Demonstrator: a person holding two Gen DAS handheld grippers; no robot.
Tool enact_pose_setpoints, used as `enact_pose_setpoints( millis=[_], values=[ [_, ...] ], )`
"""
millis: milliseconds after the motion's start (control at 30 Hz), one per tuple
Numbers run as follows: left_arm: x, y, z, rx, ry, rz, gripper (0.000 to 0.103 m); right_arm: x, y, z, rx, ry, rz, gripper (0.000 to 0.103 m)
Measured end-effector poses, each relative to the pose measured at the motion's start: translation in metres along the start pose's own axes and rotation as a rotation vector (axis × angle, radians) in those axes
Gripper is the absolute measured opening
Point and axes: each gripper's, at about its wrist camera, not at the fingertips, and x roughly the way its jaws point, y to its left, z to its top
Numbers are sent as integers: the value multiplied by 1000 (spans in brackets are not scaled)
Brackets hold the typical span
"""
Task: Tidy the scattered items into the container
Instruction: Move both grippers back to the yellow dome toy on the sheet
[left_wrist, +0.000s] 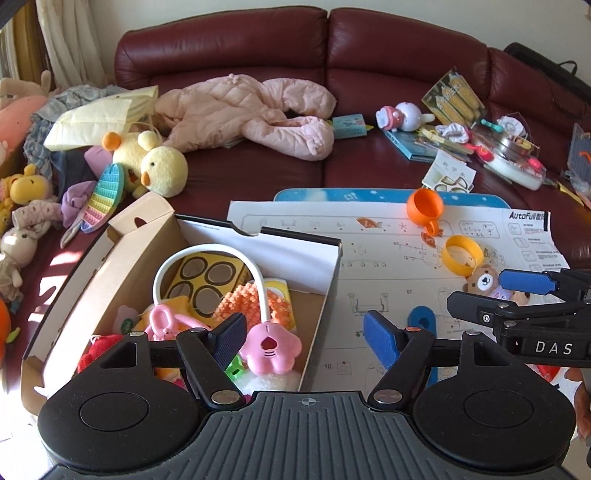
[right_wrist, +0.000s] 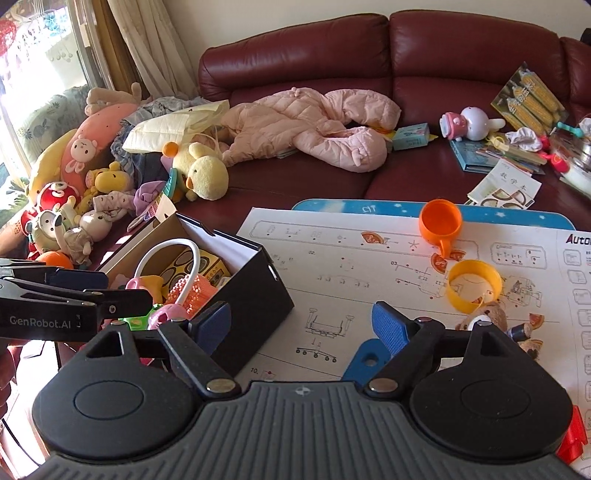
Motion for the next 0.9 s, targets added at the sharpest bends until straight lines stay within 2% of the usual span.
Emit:
enact_pose_setpoints(
  millis=[200,333,500,767,900],
  values=[
    [4,-34,-16,61,36,-34,82,-16,-31,-20,64,8,-40,86],
    [12,-62,-36,136,54,-48,81,-24,-50,-38,99,22,-58,86],
    [38,-87,-68,222,130,-48,78,-27,-71,-70,152,79,-80,86],
    [76,-100,-103,278,228,-24,78,-23,-71,-106,98,168,-90,86],
    [80,-104,-118,304,257,-75,78,-19,-75,-119,104,205,-87,86]
  ],
)
